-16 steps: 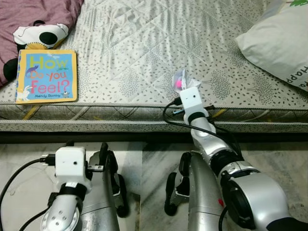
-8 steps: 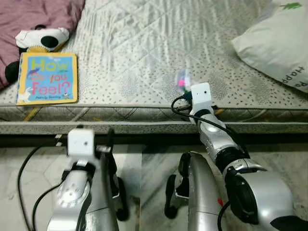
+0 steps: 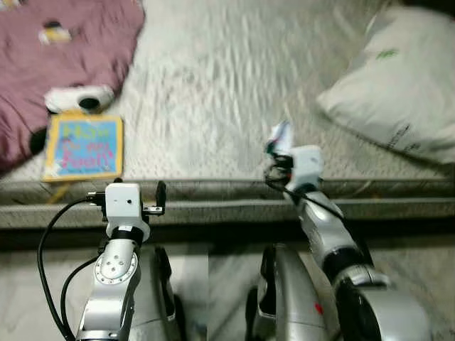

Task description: Clean up the room

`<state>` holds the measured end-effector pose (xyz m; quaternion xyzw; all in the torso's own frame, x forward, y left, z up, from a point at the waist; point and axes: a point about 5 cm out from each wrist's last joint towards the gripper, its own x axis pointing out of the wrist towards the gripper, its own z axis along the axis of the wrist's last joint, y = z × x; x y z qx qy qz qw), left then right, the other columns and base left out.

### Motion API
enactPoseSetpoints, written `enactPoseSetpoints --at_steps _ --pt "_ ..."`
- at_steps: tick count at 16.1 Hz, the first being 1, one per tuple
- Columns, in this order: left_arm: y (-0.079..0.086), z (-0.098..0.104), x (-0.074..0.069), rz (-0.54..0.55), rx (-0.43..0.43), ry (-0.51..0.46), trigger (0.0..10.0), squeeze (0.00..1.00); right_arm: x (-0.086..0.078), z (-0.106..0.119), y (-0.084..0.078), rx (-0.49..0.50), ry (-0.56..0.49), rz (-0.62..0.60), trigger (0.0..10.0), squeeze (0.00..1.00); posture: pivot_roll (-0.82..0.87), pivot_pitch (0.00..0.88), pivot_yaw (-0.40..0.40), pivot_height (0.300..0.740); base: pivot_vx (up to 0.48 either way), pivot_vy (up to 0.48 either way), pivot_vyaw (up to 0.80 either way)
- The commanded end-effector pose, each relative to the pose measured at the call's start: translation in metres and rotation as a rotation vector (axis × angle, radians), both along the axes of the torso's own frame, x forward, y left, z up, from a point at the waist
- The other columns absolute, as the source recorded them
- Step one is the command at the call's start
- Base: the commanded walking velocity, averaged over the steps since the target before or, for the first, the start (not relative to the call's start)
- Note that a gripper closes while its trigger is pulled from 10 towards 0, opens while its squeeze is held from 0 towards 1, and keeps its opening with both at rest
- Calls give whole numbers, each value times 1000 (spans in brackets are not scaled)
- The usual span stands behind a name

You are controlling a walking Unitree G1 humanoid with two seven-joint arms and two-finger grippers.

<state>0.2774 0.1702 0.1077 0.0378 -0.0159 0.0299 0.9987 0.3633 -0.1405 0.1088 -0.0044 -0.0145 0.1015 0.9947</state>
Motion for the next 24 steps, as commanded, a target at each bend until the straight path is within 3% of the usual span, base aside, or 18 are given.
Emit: enactPoseSetpoints --at_steps 1,2,3,7,11,15,20,24 --pt "6 -7 -1 23 8 7 10000 0 -11 -5 -16 30 -34 -85 2353 0 9 73 -16 550 0 0 0" --pt "9 -11 -2 34 25 18 10000 0 -18 -8 -26 80 -27 -134 8784 0 2 66 -8 550 0 0 0" --pt "10 -13 -2 36 26 20 10000 0 -20 -8 -28 114 -21 -137 10000 0 0 65 -5 550 0 0 0" --pt "9 -14 -1 14 19 9 10000 0 -24 5 -17 237 -68 -48 10000 0 -2 60 0 550 0 0 0" --pt "9 -19 -6 13 10 6 10000 0 -33 27 -4 290 -109 -3 10000 0 -4 70 -16 585 0 0 0" --pt "10 -17 -3 22 7 -3 10000 0 -33 27 -3 291 -90 16 10000 0 -1 71 -29 625 0 0 0" --pt "12 -19 -3 19 36 0 10000 0 -38 23 2 306 -39 0 10000 0 5 86 -18 710 0 0 0" --pt "16 -18 -2 34 37 -2 10000 0 -40 17 3 308 -10 -13 10000 0 14 95 -18 740 0 0 0"
